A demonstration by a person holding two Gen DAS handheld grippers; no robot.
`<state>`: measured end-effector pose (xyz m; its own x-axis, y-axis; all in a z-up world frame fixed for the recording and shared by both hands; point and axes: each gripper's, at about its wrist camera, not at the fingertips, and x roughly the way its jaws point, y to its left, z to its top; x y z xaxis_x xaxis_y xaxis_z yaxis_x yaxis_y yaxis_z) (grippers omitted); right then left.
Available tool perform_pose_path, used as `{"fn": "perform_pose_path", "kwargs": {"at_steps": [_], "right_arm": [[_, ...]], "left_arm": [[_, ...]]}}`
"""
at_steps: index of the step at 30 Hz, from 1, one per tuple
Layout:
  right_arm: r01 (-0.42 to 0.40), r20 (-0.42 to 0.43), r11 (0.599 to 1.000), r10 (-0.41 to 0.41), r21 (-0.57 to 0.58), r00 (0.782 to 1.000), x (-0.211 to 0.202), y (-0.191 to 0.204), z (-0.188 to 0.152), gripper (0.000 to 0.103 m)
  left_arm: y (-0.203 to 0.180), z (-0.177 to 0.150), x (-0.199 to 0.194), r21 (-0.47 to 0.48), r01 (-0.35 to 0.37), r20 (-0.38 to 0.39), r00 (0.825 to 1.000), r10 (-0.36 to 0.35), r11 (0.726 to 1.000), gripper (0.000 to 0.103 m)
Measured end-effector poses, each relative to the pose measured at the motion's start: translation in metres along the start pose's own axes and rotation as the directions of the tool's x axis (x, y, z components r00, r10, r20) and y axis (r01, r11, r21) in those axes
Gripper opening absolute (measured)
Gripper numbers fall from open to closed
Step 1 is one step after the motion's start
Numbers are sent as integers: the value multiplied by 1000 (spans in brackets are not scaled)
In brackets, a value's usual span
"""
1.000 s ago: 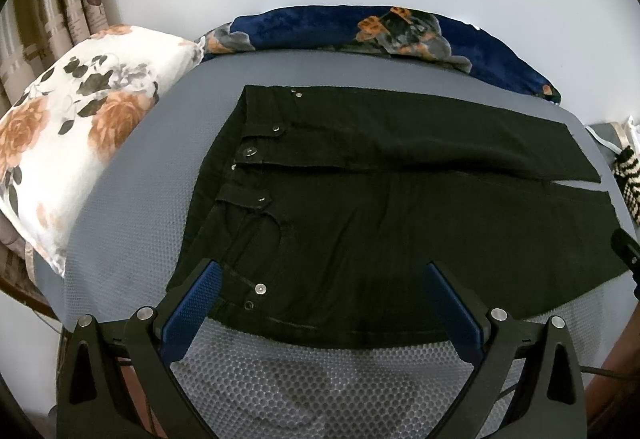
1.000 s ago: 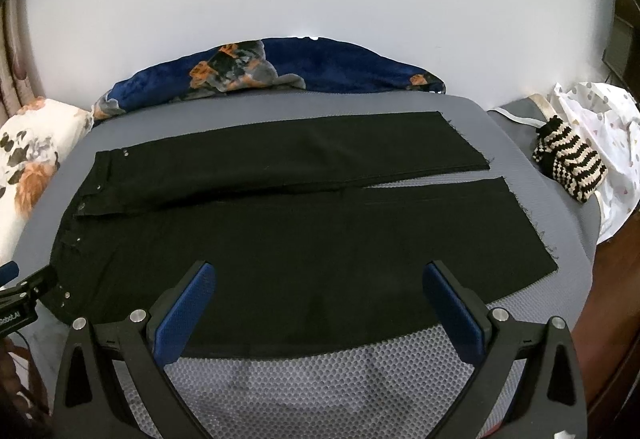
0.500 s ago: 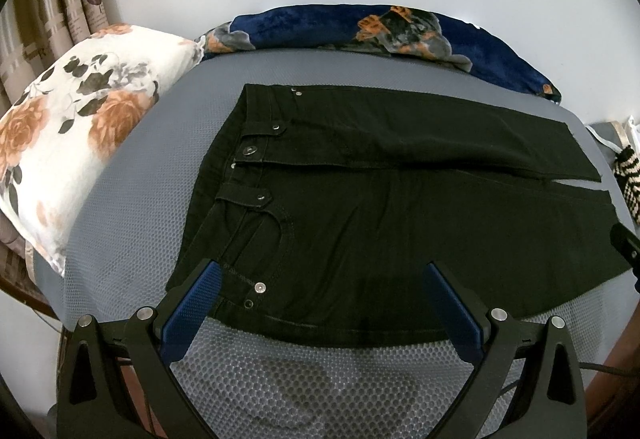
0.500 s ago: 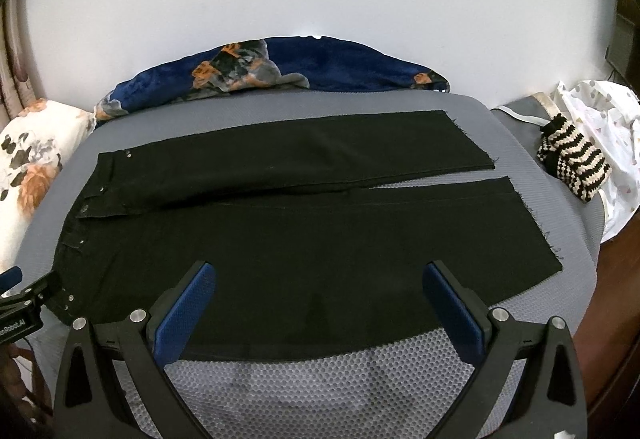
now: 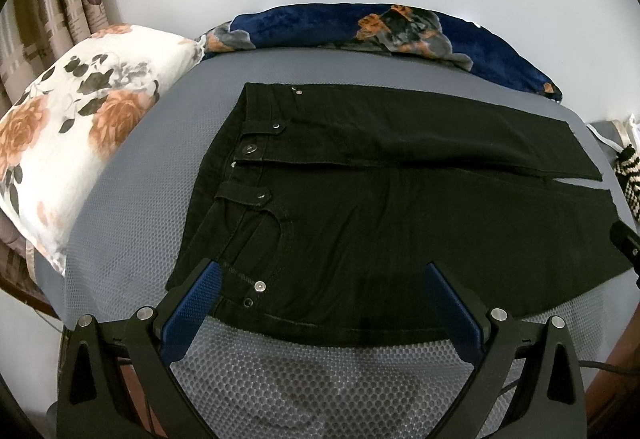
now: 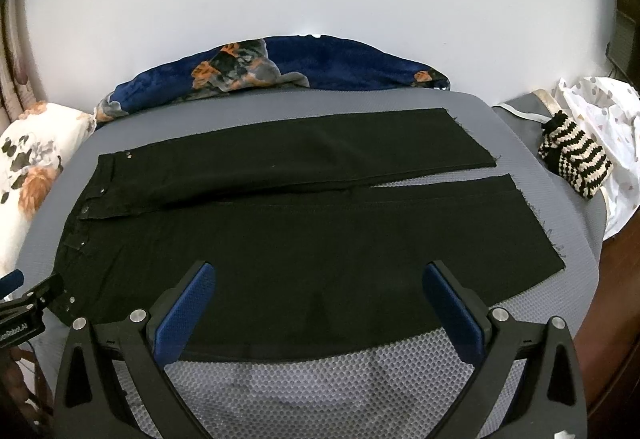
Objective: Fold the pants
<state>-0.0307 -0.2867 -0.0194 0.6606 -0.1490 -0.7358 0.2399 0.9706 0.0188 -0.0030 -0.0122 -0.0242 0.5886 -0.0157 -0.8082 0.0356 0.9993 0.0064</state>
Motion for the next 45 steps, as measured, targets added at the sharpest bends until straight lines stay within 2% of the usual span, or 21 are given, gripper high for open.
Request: {"fn": "perform_pose_path", "kwargs": {"at_steps": [45], "right_arm": [[0, 12, 1000, 0, -3, 1000, 5, 2, 11, 103]], "left_arm": [[3, 1, 7, -8, -5, -12, 1000, 5, 1000, 100]]}}
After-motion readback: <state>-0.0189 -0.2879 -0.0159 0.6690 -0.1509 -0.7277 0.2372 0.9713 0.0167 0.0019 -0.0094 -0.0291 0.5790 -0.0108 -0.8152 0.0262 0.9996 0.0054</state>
